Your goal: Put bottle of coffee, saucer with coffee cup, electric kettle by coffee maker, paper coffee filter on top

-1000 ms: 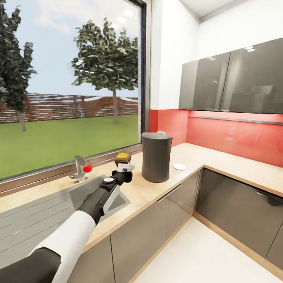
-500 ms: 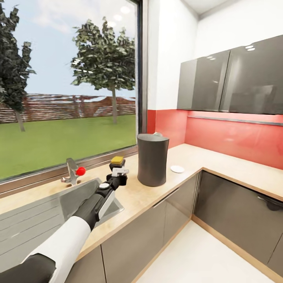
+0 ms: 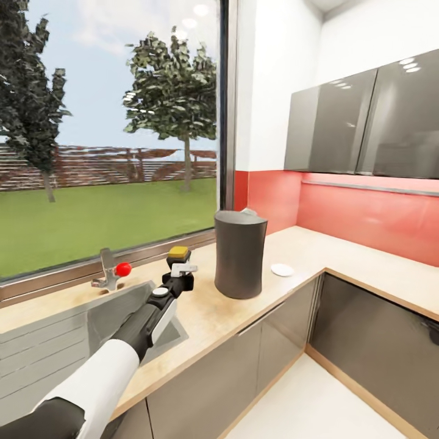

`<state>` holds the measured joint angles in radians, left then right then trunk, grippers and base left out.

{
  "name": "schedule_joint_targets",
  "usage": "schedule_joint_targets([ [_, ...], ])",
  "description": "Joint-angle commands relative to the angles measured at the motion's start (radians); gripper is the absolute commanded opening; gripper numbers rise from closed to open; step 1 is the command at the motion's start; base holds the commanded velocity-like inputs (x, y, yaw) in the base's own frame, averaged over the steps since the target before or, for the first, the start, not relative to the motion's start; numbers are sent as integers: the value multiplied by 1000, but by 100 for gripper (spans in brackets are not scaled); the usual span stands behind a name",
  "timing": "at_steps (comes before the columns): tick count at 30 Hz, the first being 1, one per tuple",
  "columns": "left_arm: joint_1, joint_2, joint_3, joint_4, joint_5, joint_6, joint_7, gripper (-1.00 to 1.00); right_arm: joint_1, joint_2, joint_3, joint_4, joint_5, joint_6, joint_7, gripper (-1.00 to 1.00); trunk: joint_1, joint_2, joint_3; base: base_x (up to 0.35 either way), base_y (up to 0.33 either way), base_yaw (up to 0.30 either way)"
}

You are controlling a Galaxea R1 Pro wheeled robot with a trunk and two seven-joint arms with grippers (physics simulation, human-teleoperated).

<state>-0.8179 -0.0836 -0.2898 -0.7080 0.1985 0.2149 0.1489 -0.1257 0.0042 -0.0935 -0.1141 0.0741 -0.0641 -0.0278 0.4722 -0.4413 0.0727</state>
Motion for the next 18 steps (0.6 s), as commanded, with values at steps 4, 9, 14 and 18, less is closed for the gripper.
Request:
schedule_joint_targets([
  [4,5,1,-6,-1,8,2,9,-100,0,0,-8,2,9,-3,-3,100,1,-1,0,225,-196,212],
  [9,15,1,-5,-2,8,-11,9,-100,0,0,-5,2,10,-3,-3,100,1,-1,0,187,-221,39],
  [14,19,-1,-8,-1,8,-27,9,-100,0,-1,-2,2,13,-2,-3,100,1,-1,0,168,-232,4],
  [18,32,0,-6,-2,9,-40,9,-100,0,-1,-1,2,13,-3,-2,100,1,-1,0,39,-201,0],
])
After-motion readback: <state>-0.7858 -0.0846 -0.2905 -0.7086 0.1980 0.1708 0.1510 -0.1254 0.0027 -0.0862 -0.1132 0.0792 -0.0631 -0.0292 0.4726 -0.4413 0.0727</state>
